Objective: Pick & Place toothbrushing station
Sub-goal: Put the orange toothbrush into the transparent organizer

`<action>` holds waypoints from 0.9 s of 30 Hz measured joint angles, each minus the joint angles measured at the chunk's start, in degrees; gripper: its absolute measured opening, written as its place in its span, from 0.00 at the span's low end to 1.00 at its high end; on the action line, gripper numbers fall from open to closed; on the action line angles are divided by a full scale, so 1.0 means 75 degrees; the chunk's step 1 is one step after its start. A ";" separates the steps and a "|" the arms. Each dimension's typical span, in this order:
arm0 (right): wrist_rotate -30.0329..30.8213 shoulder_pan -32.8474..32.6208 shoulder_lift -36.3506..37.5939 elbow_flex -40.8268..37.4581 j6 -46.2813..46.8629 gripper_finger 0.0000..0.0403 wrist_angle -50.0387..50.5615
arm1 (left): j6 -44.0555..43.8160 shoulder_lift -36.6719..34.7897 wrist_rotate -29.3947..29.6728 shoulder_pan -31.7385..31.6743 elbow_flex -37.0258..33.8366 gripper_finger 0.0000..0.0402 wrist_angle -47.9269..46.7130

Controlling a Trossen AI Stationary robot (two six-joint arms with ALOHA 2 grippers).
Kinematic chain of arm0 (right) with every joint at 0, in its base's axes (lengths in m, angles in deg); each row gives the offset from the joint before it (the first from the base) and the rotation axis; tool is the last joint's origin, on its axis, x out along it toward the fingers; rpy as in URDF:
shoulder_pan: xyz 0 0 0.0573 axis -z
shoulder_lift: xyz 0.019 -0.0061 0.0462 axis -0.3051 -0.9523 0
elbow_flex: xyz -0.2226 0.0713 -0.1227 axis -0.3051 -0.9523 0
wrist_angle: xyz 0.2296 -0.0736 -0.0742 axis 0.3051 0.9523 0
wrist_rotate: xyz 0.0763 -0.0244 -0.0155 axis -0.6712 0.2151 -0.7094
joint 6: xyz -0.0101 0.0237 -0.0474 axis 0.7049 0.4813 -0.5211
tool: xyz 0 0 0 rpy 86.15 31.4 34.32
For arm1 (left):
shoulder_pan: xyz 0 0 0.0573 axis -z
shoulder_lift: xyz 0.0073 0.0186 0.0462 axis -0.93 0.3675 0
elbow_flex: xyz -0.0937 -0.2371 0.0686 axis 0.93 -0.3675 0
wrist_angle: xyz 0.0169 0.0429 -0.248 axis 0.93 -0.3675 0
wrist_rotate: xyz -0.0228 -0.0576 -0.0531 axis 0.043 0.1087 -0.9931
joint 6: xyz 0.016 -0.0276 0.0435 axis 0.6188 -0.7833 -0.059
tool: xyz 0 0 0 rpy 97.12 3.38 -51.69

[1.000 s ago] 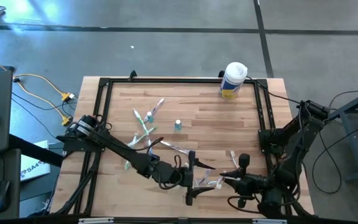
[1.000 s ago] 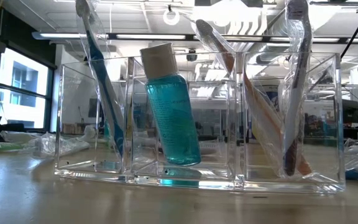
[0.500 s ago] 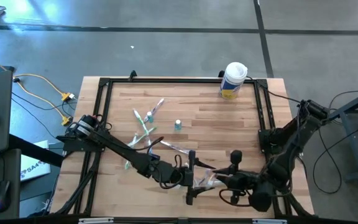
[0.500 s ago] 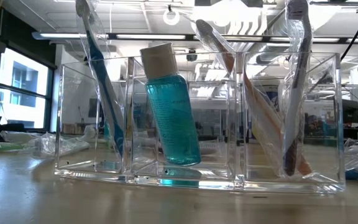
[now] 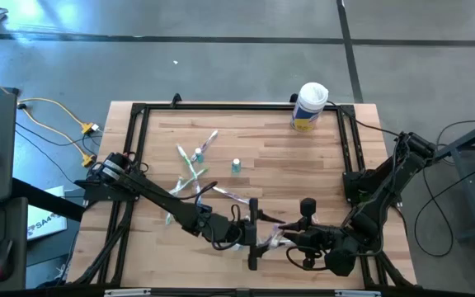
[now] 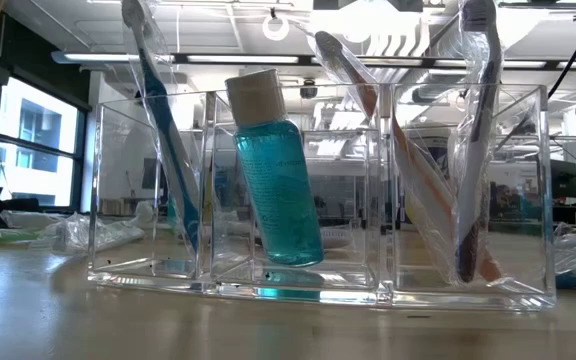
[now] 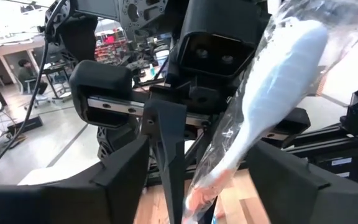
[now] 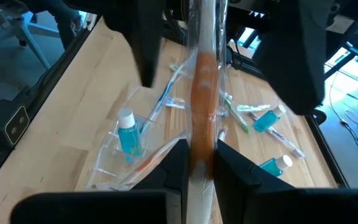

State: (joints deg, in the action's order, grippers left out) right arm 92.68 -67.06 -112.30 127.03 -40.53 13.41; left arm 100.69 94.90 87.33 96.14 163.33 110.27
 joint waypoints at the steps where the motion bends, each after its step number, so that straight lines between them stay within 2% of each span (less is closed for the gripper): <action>1: 0.0003 0.0000 0.0000 0.0000 -0.0011 0.10 0.0000 | 0.0000 0.0000 0.0000 0.0000 0.0000 0.59 0.0000; 13: -0.0199 0.0003 0.0000 0.0000 0.0066 0.11 -0.0005 | 0.0063 -0.0006 -0.0012 0.0006 0.0000 0.06 -0.0140; 17: -0.0554 0.0032 0.0000 0.0000 0.0064 0.19 0.0036 | -0.0015 -0.0006 -0.0008 0.0003 -0.0003 0.08 -0.0149; 22: -0.0574 0.0041 0.0000 0.0000 0.0053 0.35 0.0036 | -0.0044 -0.0012 0.0094 -0.0003 -0.0003 0.06 -0.0165; 27: -0.0556 -0.0095 0.0061 0.0000 0.0565 0.52 0.0064 | -0.0055 -0.0012 0.0241 0.0000 -0.0003 0.05 -0.0175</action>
State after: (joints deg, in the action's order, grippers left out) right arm 88.50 -67.77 -111.84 127.03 -36.29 13.89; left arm 100.28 94.81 89.14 96.14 163.31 108.96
